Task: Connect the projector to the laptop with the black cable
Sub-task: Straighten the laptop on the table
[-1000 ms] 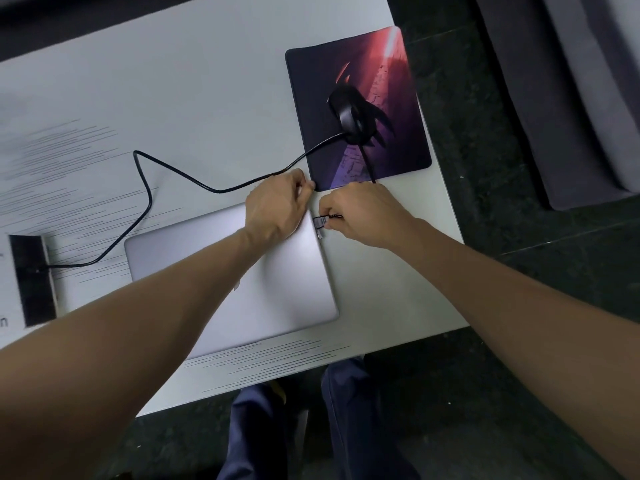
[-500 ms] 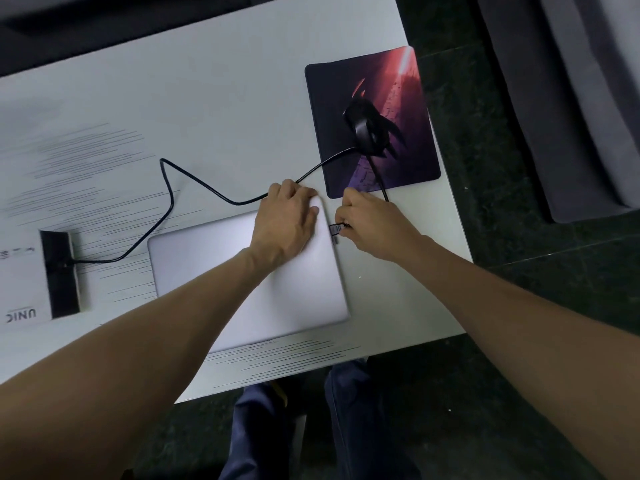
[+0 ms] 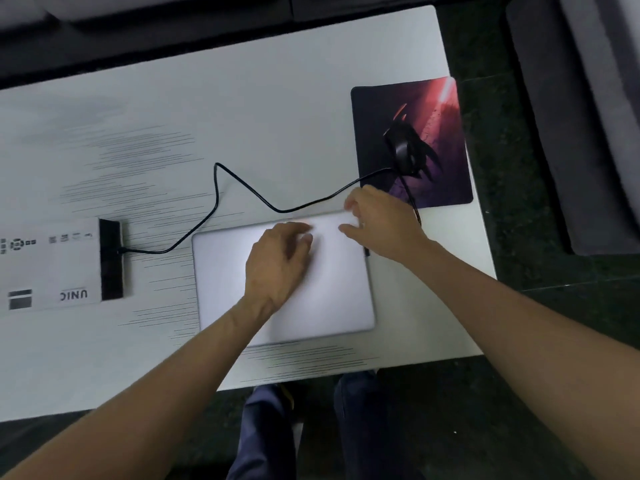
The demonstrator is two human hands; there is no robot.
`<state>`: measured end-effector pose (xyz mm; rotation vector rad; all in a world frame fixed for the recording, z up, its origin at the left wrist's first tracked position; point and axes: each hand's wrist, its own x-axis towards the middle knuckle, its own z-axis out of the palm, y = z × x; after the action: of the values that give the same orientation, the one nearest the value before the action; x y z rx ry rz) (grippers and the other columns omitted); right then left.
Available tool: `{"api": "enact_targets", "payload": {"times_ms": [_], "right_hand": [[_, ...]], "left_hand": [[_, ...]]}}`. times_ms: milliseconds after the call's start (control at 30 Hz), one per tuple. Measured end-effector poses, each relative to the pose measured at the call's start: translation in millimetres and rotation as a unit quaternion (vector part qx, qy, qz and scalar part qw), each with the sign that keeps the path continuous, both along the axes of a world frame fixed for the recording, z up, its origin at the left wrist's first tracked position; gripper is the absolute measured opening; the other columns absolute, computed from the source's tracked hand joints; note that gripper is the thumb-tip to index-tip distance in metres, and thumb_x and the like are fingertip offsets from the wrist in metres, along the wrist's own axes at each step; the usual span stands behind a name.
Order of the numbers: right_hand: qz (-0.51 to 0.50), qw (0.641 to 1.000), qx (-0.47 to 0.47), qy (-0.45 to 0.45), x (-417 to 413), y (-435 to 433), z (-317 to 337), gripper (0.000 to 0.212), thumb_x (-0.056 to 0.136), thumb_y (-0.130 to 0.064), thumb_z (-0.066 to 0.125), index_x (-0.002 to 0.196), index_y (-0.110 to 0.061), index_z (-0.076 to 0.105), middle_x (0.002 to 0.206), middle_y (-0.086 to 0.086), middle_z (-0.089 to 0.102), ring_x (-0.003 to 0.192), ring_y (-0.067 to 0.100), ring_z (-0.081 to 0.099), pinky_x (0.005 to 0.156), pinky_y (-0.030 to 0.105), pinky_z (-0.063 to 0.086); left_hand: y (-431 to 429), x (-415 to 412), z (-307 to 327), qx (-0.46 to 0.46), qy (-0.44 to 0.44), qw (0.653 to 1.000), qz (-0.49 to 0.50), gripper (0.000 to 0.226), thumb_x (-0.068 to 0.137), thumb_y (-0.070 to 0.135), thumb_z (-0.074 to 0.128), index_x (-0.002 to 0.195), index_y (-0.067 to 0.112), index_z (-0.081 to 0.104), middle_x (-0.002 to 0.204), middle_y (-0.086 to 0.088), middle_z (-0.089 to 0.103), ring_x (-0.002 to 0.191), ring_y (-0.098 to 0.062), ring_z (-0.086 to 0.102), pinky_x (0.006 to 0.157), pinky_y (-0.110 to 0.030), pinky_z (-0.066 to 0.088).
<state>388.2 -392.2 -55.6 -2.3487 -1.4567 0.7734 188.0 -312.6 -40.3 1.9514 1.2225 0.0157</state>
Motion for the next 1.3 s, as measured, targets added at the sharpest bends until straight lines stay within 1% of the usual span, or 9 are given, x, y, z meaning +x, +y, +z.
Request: {"api": "enact_targets", "payload": {"times_ms": [133, 233, 500, 600, 700, 833, 967, 1100, 1300], "right_hand": [[0.051, 0.998, 0.026, 0.002, -28.1, 43.7, 17.6, 0.052, 0.085, -0.053, 0.07, 0.128, -0.028, 0.058, 0.106, -0.004, 0.064, 0.097, 0.018, 0.065, 0.077, 0.034, 0.051], [0.065, 0.998, 0.02, -0.011, -43.5, 71.3, 15.9, 0.027, 0.095, -0.049, 0.059, 0.11, -0.028, 0.069, 0.094, -0.003, 0.073, 0.094, 0.023, 0.067, 0.07, 0.03, 0.04], [0.001, 0.995, -0.085, 0.058, -55.0, 128.2, 16.0, 0.032, 0.088, -0.016, 0.047, 0.104, -0.027, 0.073, 0.093, -0.001, 0.077, 0.088, 0.023, 0.074, 0.085, 0.036, 0.058], [0.033, 0.986, -0.141, 0.084, -57.0, 133.5, 14.3, 0.028, 0.087, -0.021, 0.053, 0.105, -0.029, 0.074, 0.095, -0.009, 0.072, 0.091, 0.019, 0.072, 0.084, 0.032, 0.056], [0.063, 0.985, -0.156, 0.023, -55.9, 140.0, 5.8, 0.025, 0.086, -0.033, 0.059, 0.108, -0.034, 0.07, 0.107, -0.009, 0.065, 0.104, 0.021, 0.063, 0.08, 0.031, 0.046], [0.004, 0.991, -0.098, -0.093, -43.7, 159.6, -0.8, 0.027, 0.098, -0.03, 0.049, 0.115, -0.021, 0.068, 0.113, 0.007, 0.07, 0.103, 0.033, 0.066, 0.081, 0.035, 0.05], [-0.059, 0.983, -0.05, -0.167, -31.5, 186.6, -0.1, 0.026, 0.1, -0.02, 0.046, 0.113, -0.016, 0.068, 0.108, 0.01, 0.07, 0.097, 0.036, 0.066, 0.071, 0.033, 0.041], [-0.12, 0.982, -0.047, -0.137, -23.3, 209.4, -5.8, 0.029, 0.097, -0.012, 0.046, 0.117, -0.017, 0.066, 0.11, 0.01, 0.07, 0.099, 0.037, 0.064, 0.071, 0.033, 0.04], [-0.122, 0.982, -0.095, -0.112, -21.8, 204.6, -24.7, 0.034, 0.092, -0.008, 0.042, 0.119, -0.01, 0.061, 0.109, 0.013, 0.069, 0.099, 0.038, 0.063, 0.074, 0.036, 0.043]], "left_hand": [[23.1, -27.6, 26.5, -0.127, -0.09, 0.974, 0.165, 0.035, 0.096, 0.056, 0.062, 0.113, 0.025, 0.067, 0.089, 0.007, 0.081, 0.077, -0.011, 0.076, 0.087, -0.038, 0.059], [59.0, -26.7, 33.2, -0.171, -0.137, 0.951, 0.217, 0.047, 0.098, 0.057, 0.06, 0.124, 0.017, 0.062, 0.089, -0.006, 0.081, 0.071, -0.019, 0.075, 0.086, -0.037, 0.058], [169.6, -15.8, 21.9, -0.303, -0.143, 0.912, 0.237, 0.074, 0.098, 0.032, 0.067, 0.16, 0.023, 0.029, 0.133, -0.001, 0.07, 0.105, -0.018, 0.073, 0.078, -0.034, 0.06], [191.0, -16.0, 11.3, -0.272, -0.139, 0.931, 0.202, 0.07, 0.096, 0.016, 0.062, 0.159, 0.026, 0.036, 0.142, 0.001, 0.061, 0.115, -0.012, 0.065, 0.096, -0.04, 0.058], [210.0, -15.5, 7.0, -0.206, -0.143, 0.944, 0.215, 0.05, 0.101, 0.009, 0.051, 0.15, 0.021, 0.048, 0.131, 0.001, 0.061, 0.093, -0.005, 0.062, 0.106, -0.041, 0.053], [239.0, -22.7, 6.1, -0.159, -0.136, 0.955, 0.211, 0.071, 0.094, -0.008, 0.043, 0.159, 0.02, 0.033, 0.161, -0.003, 0.041, 0.131, -0.013, 0.05, 0.099, -0.028, 0.049], [260.6, -30.8, 0.8, -0.129, -0.097, 0.97, 0.18, 0.074, 0.096, -0.009, 0.039, 0.162, 0.021, 0.025, 0.166, -0.003, 0.035, 0.131, -0.011, 0.045, 0.09, -0.017, 0.044], [272.6, -43.2, -14.9, -0.103, -0.048, 0.986, 0.124, 0.077, 0.093, -0.006, 0.036, 0.163, 0.023, 0.022, 0.163, -0.004, 0.038, 0.147, -0.019, 0.039, 0.113, -0.034, 0.042], [266.0, -41.4, -33.5, -0.07, 0.004, 0.995, 0.067, 0.069, 0.093, 0.0, 0.04, 0.159, 0.021, 0.032, 0.136, -0.005, 0.061, 0.116, -0.023, 0.057, 0.105, -0.037, 0.047]]}}
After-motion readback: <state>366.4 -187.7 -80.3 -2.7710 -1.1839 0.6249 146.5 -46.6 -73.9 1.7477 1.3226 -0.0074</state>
